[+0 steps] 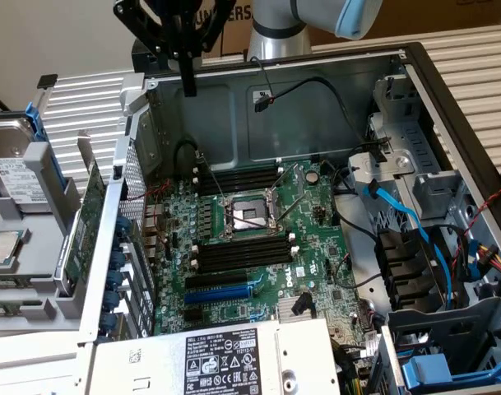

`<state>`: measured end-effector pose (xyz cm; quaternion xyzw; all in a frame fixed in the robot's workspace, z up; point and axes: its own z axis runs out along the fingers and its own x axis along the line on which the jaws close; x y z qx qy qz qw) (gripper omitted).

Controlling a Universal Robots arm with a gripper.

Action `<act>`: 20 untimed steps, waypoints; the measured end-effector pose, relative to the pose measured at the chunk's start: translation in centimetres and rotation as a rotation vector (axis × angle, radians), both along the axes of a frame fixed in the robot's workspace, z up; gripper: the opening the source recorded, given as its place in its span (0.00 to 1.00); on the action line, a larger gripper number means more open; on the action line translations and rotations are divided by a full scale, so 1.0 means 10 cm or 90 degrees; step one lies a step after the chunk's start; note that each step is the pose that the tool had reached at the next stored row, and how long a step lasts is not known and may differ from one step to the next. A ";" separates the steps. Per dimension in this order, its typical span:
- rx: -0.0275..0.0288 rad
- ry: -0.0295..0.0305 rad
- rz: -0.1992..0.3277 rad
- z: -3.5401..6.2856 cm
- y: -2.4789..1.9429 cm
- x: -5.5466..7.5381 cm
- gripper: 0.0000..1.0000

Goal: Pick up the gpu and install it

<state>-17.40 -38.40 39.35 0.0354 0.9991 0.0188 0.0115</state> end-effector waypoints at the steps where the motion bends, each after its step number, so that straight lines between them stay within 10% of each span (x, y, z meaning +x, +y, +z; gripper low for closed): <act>1: 0.0000 -0.0002 0.000 0.000 0.000 -0.04 0.11; 20: 0.0001 -0.0059 0.000 0.000 0.000 -0.91 0.11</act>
